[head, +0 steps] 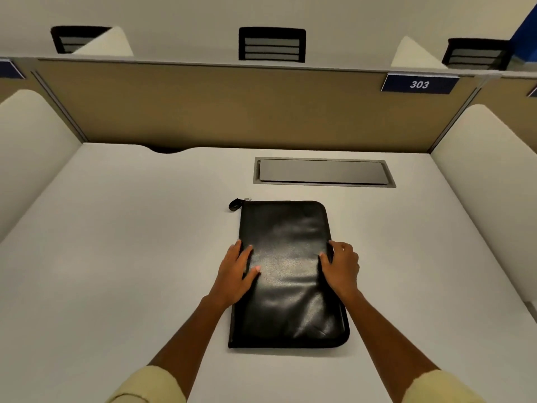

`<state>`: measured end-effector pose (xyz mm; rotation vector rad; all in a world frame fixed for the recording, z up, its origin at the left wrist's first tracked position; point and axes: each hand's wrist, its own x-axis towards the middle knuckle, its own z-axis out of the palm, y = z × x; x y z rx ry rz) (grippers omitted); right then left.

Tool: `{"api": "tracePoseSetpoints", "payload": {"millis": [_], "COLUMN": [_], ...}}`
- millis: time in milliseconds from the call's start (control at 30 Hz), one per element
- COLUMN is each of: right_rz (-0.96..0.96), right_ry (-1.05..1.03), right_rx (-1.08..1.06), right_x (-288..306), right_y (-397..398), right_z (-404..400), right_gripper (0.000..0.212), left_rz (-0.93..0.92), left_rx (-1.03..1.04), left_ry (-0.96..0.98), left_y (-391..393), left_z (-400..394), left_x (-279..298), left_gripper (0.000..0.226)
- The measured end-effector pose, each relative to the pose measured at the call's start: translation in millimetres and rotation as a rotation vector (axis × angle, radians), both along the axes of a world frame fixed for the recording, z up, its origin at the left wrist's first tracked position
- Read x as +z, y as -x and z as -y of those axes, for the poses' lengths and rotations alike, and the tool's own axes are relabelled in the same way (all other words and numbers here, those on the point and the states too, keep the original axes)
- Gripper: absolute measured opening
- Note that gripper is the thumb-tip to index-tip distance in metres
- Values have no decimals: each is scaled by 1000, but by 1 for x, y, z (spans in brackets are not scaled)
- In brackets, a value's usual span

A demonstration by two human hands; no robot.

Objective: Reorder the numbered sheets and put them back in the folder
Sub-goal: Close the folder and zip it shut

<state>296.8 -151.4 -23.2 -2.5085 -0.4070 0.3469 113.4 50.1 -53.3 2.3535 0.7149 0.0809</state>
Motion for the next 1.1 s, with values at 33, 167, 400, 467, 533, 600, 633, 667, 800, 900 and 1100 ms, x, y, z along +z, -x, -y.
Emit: {"api": "tracePoseSetpoints", "payload": {"millis": [33, 167, 400, 467, 533, 600, 633, 667, 800, 900, 1100], "right_rz": [32, 78, 56, 42, 35, 34, 26, 10, -62, -133, -187], "right_ry": [1, -31, -122, -129, -126, -129, -132, -127, -75, -49, -103], "right_rx": [34, 181, 361, 416, 479, 521, 538, 557, 653, 713, 794], "right_x": [3, 8, 19, 18, 16, 11, 7, 4, -7, -16, -28], "right_y": [-6, -30, -55, -61, -66, -74, -79, -83, -98, -107, -116], "right_z": [-6, -41, -118, -141, -160, -180, -191, -199, -232, -249, -268], "right_gripper": [42, 35, 33, 32, 32, 31, 31, 31, 34, 35, 29], "left_rz": [10, 1, 134, 153, 172, 195, 209, 226, 274, 328, 306], "left_rx": [53, 230, 380, 411, 426, 428, 430, 436, 447, 465, 577], "left_ry": [27, 62, 135, 158, 169, 162, 158, 157, 144, 134, 68], "left_y": [-3, -14, -39, -51, -60, -71, -76, -81, -102, -115, -129], "left_z": [-5, -26, -60, -72, -81, -93, -100, -105, -127, -135, -139], "left_x": [3, 12, 13, 12, 10, 7, 4, 2, -10, -16, -24], "left_gripper": [64, 56, 50, 51, 53, 54, 55, 55, 56, 46, 18]}}
